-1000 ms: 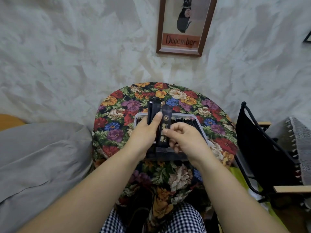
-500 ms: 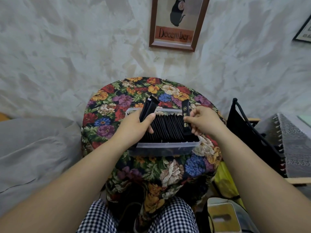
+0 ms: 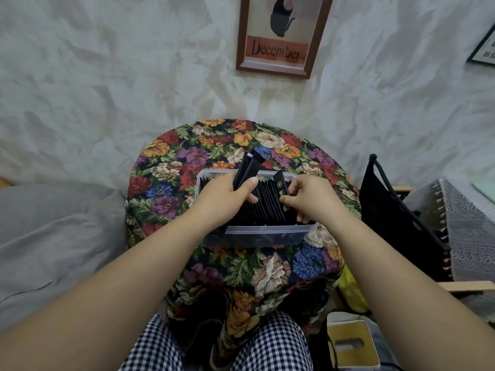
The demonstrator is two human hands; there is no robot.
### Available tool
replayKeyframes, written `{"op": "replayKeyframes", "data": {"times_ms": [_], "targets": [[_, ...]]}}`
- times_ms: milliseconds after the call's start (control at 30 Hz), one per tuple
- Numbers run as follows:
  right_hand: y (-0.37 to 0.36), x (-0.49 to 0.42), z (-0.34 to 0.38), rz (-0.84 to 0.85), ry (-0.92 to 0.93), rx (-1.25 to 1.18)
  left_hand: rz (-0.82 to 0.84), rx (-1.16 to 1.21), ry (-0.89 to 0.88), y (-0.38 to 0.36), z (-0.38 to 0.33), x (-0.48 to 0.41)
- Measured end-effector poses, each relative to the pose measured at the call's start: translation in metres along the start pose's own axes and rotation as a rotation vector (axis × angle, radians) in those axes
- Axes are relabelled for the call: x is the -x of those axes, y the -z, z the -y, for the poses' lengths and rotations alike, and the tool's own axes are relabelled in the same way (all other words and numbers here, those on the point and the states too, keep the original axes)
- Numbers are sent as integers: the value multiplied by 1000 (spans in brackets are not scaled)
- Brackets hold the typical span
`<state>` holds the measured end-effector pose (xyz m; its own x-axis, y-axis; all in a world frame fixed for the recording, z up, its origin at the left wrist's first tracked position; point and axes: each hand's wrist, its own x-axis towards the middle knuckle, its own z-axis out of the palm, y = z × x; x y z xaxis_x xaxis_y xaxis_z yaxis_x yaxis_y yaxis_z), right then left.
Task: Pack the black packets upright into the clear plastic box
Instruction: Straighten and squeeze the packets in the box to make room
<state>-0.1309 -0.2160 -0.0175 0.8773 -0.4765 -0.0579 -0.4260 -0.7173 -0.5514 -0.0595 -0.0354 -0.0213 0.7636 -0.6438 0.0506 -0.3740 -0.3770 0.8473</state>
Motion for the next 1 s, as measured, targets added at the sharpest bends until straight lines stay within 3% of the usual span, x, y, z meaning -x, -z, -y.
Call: {"op": "replayKeyframes", "data": {"times_ms": [533,800,1000], "targets": [[-7,8,-8,-69,110,72,345,-93,18,-10,-16,-19],[-6,3,-10,-33,117,48,370,-69,58,-9,-13,-24],[-5,7,-7,-30,244,391,388,-80,55,-8,-12,-22]]}}
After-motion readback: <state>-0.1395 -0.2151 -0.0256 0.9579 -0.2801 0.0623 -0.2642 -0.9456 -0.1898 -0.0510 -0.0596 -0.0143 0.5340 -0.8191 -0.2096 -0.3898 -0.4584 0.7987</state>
